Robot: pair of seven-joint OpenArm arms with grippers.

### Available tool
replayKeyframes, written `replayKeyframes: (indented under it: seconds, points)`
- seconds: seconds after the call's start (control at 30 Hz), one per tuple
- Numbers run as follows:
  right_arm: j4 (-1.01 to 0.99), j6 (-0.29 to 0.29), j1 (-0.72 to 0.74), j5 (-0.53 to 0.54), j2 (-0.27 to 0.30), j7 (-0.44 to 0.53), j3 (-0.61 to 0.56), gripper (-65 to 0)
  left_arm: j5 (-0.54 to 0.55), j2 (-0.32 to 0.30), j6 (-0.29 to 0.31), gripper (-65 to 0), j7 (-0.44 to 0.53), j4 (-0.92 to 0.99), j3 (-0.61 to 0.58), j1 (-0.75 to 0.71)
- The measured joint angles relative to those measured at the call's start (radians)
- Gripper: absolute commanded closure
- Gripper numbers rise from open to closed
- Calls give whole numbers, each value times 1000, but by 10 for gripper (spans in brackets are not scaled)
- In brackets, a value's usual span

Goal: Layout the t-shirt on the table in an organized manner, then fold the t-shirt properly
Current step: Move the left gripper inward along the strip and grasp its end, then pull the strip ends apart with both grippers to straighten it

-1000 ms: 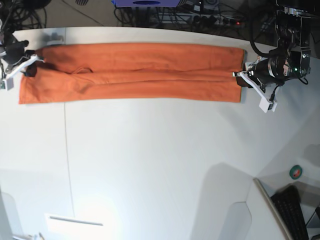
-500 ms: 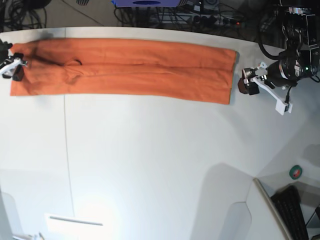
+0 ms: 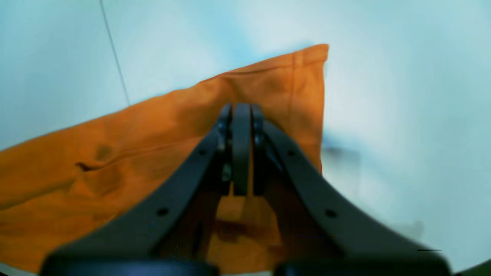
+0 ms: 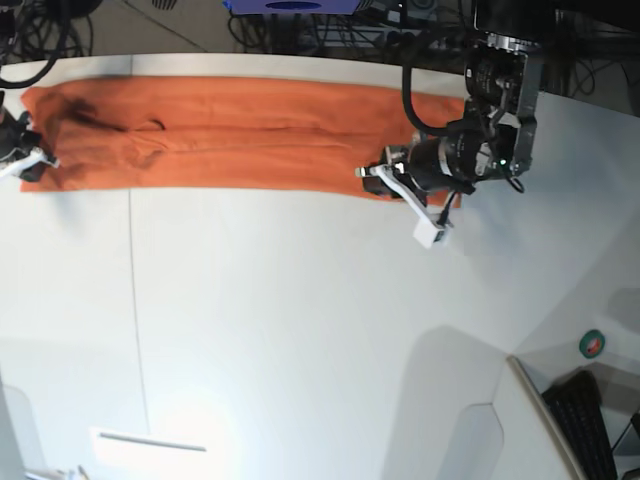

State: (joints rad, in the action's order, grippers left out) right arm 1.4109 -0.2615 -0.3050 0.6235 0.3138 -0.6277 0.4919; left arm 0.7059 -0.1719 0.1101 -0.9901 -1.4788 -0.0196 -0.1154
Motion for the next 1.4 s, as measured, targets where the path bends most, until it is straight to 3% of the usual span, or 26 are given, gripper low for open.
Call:
replayKeyframes:
  seconds: [0.13,0.27,0.53,0.7,0.97,1.03,1.13,1.27,1.4]
  points:
    - [-118,-6,44,3,2,3,0,0,-8,-11,-7,0,117,85,-84,4]
    - [-258,1,73,-2,38,10,1,0,12,-20,-3,0,143,138,-138,-2]
    - [-301,3,87,2,41,101,-89,0,48,-67,23,0,152,174,-121,7]
    - [-298,-1,93,15,37,107,-137,0,38,-89,19,0,145,176,-14,4]
    - [-129,1,34,-1,-20,62,-172,0,-2,-139,-6,0,135,165,39,24]
    - [-45,19,8,-7,-12,64,-170,0,-2,-138,-5,0,133,129,39,27]
    - [112,93,-31,2,-2,84,-167,0,9,-136,-6,0,136,31,37,13]
    - [277,116,-116,2,-7,46,-190,0,8,-138,-5,0,136,-75,38,-68]
    - [280,116,-119,4,-35,-21,-259,0,3,-133,-4,0,126,-58,36,-121]
